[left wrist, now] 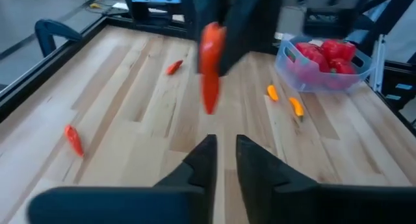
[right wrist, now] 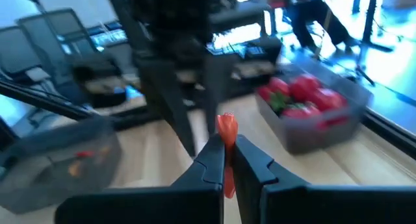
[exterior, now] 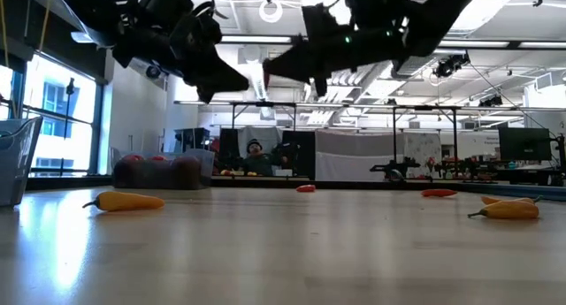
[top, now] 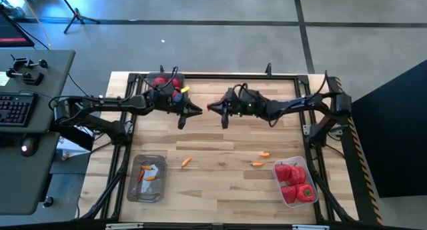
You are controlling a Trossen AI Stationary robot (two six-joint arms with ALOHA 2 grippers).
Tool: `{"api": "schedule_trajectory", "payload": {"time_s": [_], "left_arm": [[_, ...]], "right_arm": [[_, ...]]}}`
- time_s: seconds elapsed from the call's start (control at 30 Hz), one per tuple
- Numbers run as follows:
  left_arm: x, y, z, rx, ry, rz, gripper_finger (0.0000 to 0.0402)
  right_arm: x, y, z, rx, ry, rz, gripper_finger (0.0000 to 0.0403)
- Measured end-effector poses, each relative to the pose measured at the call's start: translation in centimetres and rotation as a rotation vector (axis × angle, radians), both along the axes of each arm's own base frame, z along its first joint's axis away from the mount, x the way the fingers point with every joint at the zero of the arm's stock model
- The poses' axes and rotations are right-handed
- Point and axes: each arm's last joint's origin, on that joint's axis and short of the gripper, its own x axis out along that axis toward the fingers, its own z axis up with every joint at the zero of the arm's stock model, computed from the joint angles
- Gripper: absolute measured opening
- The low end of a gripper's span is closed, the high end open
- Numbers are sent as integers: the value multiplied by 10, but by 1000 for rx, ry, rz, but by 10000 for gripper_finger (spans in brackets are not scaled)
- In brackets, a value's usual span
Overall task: Sort produce into baskets
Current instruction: Put the orange chili pepper into the bottom black bin
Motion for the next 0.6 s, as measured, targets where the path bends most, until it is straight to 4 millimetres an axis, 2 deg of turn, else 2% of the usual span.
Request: {"api": "schedule_trajectory", "payload": {"time_s": [0.17, 0.33, 0.47, 0.6], "left_arm": [[3, -5, 3, 4, -36, -18, 100], [7, -11, 8, 11, -83, -41, 139], [9, -13, 13, 13, -135, -51, 143], [10, -15, 17, -5, -170, -49, 126]], "right_arm": [[7, 18, 11, -22, -61, 36, 1], [10, 25, 18, -45, -94, 56, 1], [11, 27, 20, -54, -107, 53, 1], [11, 27, 21, -54, -115, 53, 0]]}}
